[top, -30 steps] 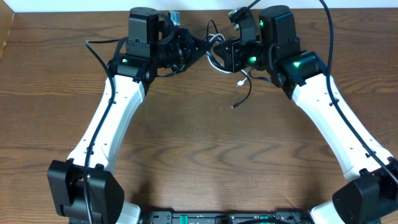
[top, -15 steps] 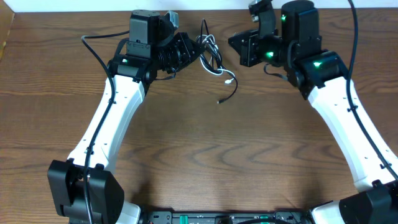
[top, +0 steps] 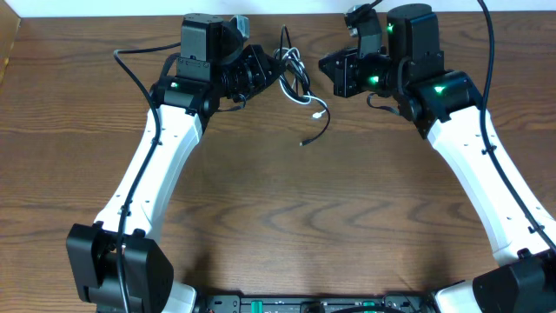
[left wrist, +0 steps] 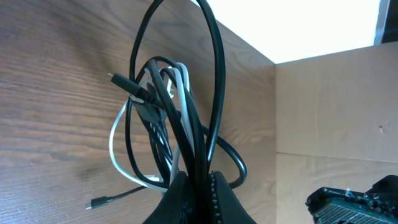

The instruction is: Untangle cables

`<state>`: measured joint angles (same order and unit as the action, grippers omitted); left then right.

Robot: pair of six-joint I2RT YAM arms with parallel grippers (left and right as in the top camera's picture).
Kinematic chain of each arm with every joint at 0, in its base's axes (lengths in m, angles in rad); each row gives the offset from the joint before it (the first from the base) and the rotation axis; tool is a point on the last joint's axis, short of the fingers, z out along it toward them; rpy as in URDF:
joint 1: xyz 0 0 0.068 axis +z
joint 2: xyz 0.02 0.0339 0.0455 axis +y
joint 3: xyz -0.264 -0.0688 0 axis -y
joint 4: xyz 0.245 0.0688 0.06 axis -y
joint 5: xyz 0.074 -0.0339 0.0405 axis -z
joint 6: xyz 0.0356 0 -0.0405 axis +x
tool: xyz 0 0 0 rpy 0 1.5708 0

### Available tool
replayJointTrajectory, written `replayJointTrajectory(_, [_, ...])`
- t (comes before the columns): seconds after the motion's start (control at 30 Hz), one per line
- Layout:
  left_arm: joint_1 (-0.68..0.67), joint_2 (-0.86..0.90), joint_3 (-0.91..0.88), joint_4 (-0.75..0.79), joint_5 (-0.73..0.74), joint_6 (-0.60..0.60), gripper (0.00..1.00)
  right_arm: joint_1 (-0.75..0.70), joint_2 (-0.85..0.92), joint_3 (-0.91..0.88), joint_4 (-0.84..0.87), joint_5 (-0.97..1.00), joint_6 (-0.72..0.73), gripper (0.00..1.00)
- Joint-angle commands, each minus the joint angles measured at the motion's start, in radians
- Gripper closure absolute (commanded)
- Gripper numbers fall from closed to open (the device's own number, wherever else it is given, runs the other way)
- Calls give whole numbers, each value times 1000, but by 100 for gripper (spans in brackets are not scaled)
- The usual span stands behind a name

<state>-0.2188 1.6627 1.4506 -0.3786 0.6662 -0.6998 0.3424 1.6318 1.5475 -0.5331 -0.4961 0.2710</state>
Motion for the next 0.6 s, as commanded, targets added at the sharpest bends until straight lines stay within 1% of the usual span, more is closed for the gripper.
replayJointTrajectory(0.0, [-1, -3, 2, -10, 2, 3, 93, -4, 11, 3, -2, 16, 5, 99])
replayJointTrajectory(0.2, [-1, -3, 1, -35, 2, 4, 93, -4, 11, 3, -3, 20, 5, 98])
replayJointTrajectory(0.57, [-1, -3, 0, -35, 2, 3, 92, -4, 11, 3, -15, 27, 5, 98])
